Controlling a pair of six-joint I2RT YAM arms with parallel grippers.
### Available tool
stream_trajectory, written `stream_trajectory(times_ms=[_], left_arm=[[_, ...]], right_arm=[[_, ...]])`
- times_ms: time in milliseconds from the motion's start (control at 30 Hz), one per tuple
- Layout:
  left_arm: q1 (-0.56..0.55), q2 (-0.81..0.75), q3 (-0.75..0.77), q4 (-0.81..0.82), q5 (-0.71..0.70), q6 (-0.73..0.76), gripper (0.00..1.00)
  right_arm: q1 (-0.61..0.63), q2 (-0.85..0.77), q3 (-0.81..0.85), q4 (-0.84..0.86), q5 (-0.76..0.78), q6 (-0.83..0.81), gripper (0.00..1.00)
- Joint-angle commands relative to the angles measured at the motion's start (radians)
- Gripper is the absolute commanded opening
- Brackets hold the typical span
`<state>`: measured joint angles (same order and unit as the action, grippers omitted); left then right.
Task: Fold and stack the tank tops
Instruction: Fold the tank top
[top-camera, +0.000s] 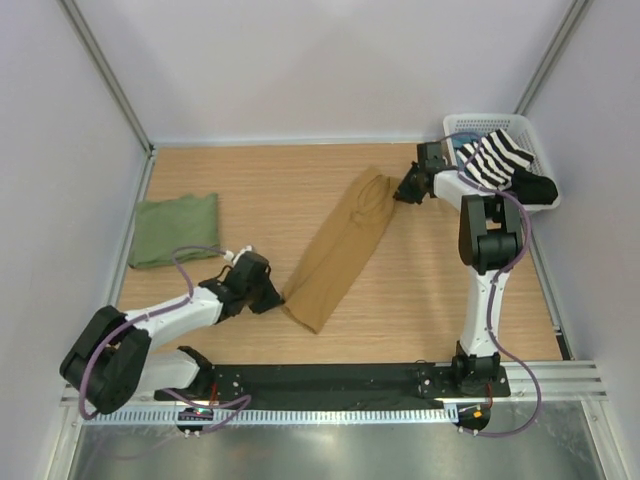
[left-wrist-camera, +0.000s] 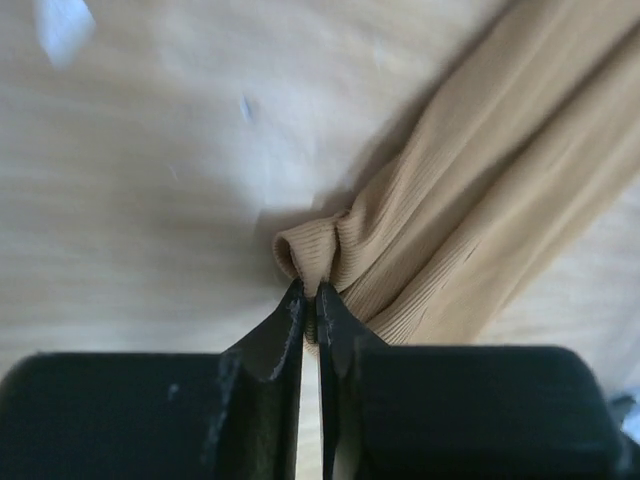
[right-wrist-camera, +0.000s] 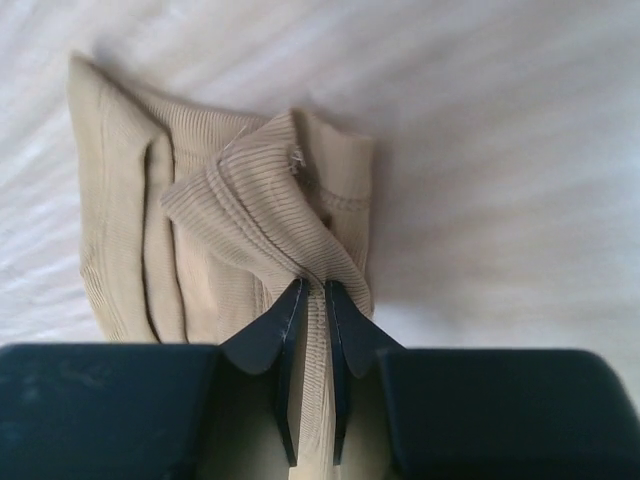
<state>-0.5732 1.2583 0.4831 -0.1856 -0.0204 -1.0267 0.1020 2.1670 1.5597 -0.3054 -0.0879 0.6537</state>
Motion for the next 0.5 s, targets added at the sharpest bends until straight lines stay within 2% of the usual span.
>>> stream_trajectory(times_ms=[0, 33, 67, 100, 133, 167, 200, 333, 400, 467], left_arm=[[-0.085, -0.111, -0.108, 0.025, -0.044, -0.171, 0.12], [-0.120, -0.187, -0.133, 0.023, -0.056, -0.191, 0.30], [-0.134, -0.221, -0.156, 0.021, -0.070, -0.205, 0.41], [-0.142, -0.252, -0.184, 0.014, -0.078, -0.208, 0.48], [-0.158, -0.284, -0.189, 0.000, -0.102, -0.210, 0.60], [-0.163, -0.327, -0.189, -0.040, -0.111, -0.205, 0.65], [-0.165, -0.345, -0.181, -0.055, -0.119, -0.197, 0.68], [-0.165, -0.350, -0.123, -0.144, -0.180, -0.136, 0.78], [-0.157, -0.288, -0.063, -0.149, -0.185, -0.067, 0.82], [-0.105, -0.197, -0.014, -0.106, -0.110, 0.002, 0.82]], right_arm=[[0.025, 0.103, 0.121, 0.012, -0.049, -0.008, 0.19], [0.028, 0.126, 0.170, 0.014, -0.052, -0.012, 0.20], [0.031, 0.145, 0.192, 0.014, -0.061, -0.012, 0.21], [0.033, 0.161, 0.210, 0.012, -0.085, -0.015, 0.22], [0.034, 0.187, 0.226, 0.017, -0.096, -0.017, 0.22], [0.034, 0.194, 0.249, 0.017, -0.104, -0.019, 0.24], [0.039, 0.195, 0.255, 0.020, -0.113, -0.025, 0.31], [0.041, 0.157, 0.261, 0.037, -0.170, -0.052, 0.44], [0.041, 0.105, 0.258, 0.025, -0.190, -0.077, 0.51], [0.041, 0.047, 0.238, 0.002, -0.199, -0.089, 0.56]])
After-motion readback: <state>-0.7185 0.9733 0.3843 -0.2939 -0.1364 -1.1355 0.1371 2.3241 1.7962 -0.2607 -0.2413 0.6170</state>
